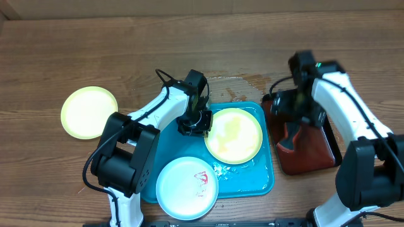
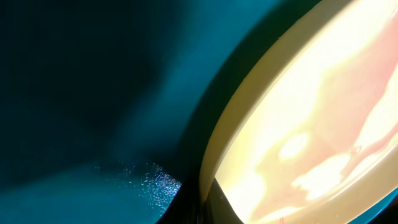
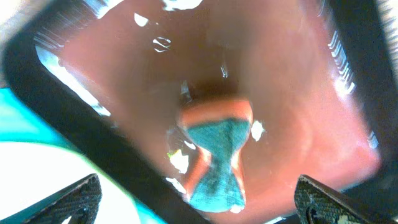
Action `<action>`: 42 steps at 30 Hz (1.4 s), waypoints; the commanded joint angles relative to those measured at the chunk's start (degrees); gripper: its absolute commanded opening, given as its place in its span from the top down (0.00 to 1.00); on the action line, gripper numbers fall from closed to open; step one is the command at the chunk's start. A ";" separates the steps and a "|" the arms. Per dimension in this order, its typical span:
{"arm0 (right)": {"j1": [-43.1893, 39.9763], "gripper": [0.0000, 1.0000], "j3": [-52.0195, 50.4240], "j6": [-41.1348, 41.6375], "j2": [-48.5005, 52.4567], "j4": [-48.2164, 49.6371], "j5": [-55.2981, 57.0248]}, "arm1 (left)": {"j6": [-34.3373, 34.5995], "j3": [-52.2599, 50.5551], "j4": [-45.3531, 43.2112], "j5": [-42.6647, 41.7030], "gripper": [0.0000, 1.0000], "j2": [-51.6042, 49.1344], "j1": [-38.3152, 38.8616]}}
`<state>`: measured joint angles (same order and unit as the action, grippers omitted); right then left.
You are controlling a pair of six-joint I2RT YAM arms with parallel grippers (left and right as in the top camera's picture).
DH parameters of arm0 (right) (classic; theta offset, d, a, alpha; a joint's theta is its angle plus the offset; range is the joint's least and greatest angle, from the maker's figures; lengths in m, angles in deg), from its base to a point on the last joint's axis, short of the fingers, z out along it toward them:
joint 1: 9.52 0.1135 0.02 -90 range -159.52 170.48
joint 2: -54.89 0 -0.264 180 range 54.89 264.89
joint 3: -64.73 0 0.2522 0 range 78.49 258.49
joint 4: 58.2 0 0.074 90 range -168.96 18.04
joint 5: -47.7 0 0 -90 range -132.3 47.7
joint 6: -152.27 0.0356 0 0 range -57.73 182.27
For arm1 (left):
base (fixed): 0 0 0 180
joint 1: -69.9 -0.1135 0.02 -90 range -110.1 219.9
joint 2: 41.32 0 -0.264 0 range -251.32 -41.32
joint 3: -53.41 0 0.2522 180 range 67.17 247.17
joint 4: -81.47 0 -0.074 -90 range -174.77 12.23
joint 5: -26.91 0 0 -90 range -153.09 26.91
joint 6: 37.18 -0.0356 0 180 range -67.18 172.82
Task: Clean dirty plates on tray and stack at the side
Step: 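Release the sponge and raise the right gripper away to the upper right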
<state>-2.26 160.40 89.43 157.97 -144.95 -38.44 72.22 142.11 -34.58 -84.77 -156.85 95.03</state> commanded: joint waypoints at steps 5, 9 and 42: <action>0.00 0.00 20.72 -1.84 -1.09 -8.92 1.40 | 0.35 2.27 4.00 2.60 0.96 -1.18 -0.35; -0.02 0.00 28.76 -2.14 -1.09 -12.98 1.62 | 0.35 6.78 7.06 2.82 0.96 0.33 -0.35; -9.64 0.00 66.79 -12.52 -6.58 -24.04 -17.64 | 2.89 29.99 1.64 17.68 0.96 4.37 14.45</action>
<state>-11.74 225.80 78.24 153.36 -169.08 -51.89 73.93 168.77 -31.54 -68.94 -153.92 109.67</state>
